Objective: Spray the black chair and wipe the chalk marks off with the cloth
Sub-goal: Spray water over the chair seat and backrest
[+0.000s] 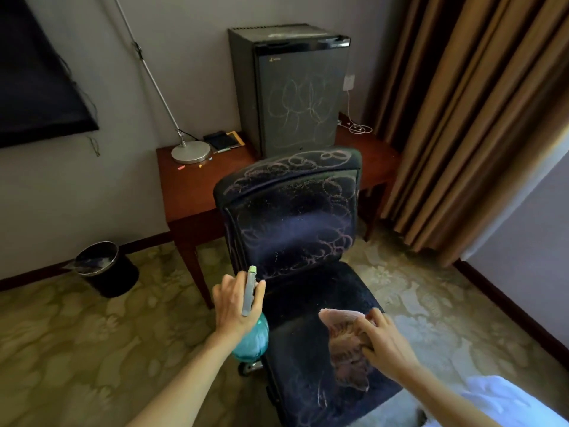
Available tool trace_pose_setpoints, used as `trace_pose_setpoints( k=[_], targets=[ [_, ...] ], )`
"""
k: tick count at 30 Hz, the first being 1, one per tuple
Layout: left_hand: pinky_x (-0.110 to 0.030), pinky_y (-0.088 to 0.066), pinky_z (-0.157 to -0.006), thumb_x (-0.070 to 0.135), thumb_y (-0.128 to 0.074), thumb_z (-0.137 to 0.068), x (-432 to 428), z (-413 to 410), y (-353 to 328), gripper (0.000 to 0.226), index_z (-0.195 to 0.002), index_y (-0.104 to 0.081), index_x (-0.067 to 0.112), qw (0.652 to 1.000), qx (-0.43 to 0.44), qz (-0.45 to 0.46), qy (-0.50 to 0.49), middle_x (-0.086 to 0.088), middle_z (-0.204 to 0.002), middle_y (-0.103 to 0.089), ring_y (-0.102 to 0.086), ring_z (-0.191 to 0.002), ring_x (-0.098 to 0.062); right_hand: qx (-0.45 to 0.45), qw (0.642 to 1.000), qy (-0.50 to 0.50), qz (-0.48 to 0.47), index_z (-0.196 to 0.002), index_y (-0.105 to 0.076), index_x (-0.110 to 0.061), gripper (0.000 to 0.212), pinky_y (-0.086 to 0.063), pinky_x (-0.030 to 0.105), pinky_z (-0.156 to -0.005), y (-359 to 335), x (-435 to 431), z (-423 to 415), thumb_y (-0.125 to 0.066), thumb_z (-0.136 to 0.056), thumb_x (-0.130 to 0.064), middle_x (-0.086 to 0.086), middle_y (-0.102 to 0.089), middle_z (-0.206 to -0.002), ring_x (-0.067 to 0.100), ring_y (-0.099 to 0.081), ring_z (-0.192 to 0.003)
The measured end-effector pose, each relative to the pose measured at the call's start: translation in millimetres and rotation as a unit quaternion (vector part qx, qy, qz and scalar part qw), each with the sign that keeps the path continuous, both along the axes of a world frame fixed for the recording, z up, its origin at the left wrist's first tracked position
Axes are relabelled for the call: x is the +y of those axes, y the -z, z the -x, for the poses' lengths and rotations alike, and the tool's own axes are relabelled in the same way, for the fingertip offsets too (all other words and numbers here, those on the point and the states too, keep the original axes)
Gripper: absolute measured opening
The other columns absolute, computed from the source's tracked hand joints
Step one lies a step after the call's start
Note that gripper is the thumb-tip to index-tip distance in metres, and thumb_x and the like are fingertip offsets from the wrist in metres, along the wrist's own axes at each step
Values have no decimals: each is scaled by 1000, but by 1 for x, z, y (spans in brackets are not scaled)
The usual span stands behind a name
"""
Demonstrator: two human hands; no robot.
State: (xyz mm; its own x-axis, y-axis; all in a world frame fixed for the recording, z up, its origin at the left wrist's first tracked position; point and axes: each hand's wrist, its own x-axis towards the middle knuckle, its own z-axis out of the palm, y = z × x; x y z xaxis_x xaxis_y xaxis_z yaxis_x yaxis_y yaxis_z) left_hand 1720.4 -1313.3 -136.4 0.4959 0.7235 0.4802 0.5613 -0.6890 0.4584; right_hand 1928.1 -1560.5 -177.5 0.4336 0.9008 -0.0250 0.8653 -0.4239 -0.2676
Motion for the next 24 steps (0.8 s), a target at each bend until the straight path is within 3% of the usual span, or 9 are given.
trace_pose_setpoints(
  k=[4,9,12,16,24],
  targets=[
    [-37,-42,-65,45,-42,-86,-14,-29,-15,31,-73,-52,18,999,11,-27,13,11,-62,-43,-52,-63,-22,7,1000,-18,-9,-113,-39,-38,65,-50,28,-58,-8,-1,-8,-76,-66,-15,0,-50,-104,23,-52,-88],
    [-38,-40,-62,47,-36,-87,-33,-64,-24,37,-69,-49,18,999,46,-13,-10,5,-58,-49,-53,-57,-23,14,1000,-10,-20,-116,-45,-36,63,-50,24,-62,-7,-20,-24,-79,-66,-20,1,-52,-108,22,-53,-92],
    [-37,-40,-66,51,-32,-88,-45,-75,-19,40,-72,-50,19,998,64,1,-3,8,-60,-48,-53,-60,-21,11,999,-4,-40,-108,-47,-31,68,-50,26,-51,-7,-33,-32,-83,-54,-10,1,-53,-97,23,-56,-81],
    [-36,-42,-64,54,-39,-87,-59,-80,-8,36,-73,-48,23,997,65,-8,31,12,-62,-46,-51,-62,-17,16,999,-3,-49,-107,-45,-31,71,-48,27,-51,-3,-52,-41,-80,-51,-5,2,-52,-94,24,-55,-79],
    [-37,-46,-63,53,-41,-86,-81,-50,38,35,-70,-47,22,996,38,77,-17,12,-61,-46,-55,-63,-21,16,1000,-11,-15,-104,-46,-31,71,-44,25,-42,18,-73,-38,-80,-47,-5,0,-50,-92,26,-56,-76]
  ],
)
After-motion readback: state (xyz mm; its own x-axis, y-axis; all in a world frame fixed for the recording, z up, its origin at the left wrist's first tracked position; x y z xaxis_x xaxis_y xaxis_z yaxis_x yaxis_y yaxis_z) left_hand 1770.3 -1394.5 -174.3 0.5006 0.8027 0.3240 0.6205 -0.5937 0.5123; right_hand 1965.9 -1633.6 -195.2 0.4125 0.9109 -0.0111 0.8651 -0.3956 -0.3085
